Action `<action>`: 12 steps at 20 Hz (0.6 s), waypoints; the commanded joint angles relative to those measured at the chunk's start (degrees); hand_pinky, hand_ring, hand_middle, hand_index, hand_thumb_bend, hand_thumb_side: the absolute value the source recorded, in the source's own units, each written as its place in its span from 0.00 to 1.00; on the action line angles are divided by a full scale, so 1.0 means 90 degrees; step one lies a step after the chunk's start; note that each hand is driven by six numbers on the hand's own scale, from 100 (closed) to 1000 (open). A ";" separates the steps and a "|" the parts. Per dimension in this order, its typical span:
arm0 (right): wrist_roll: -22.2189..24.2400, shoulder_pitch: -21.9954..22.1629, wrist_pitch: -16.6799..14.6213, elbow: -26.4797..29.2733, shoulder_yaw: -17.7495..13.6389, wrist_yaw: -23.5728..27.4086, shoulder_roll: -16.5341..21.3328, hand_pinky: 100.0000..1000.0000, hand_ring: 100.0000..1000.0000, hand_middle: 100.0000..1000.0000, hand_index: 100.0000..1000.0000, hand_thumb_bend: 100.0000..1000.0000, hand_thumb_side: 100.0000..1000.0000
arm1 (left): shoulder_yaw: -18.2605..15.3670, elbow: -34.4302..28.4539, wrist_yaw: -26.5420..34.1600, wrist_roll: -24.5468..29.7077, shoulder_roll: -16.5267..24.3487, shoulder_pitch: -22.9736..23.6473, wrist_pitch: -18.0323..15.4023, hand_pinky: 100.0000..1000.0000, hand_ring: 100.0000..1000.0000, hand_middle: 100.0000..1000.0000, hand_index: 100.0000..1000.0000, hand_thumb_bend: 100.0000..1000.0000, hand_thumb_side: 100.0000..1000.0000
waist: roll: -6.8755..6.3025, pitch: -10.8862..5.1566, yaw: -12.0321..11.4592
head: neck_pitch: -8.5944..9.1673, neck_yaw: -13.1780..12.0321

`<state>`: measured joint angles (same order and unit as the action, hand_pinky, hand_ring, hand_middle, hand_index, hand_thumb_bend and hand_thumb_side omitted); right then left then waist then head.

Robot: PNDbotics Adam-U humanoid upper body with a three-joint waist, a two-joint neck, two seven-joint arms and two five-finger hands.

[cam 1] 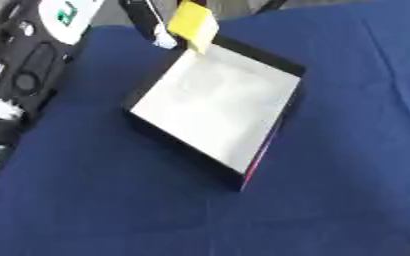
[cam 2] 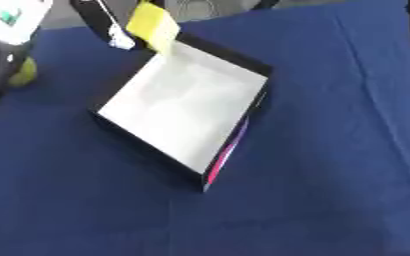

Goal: Pick up objects on the table and place them in the box.

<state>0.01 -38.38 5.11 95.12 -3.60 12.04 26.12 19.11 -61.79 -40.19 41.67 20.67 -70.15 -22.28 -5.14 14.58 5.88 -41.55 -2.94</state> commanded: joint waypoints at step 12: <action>0.0127 -0.0190 0.0058 0.0162 0.0019 -0.0032 0.0044 1.00 0.93 0.90 0.85 0.00 0.47 | -0.0117 0.0697 -0.1032 -0.0102 -0.0276 -0.0073 -0.0802 0.68 0.55 0.48 0.59 0.34 0.00 | -0.0114 0.0068 0.0212 | 0.0236 -0.0225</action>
<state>0.93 -38.89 5.70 95.23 -3.35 11.95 25.80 18.83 -55.34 -48.86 37.98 17.63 -69.96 -25.96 -6.56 16.15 7.79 -40.30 -4.66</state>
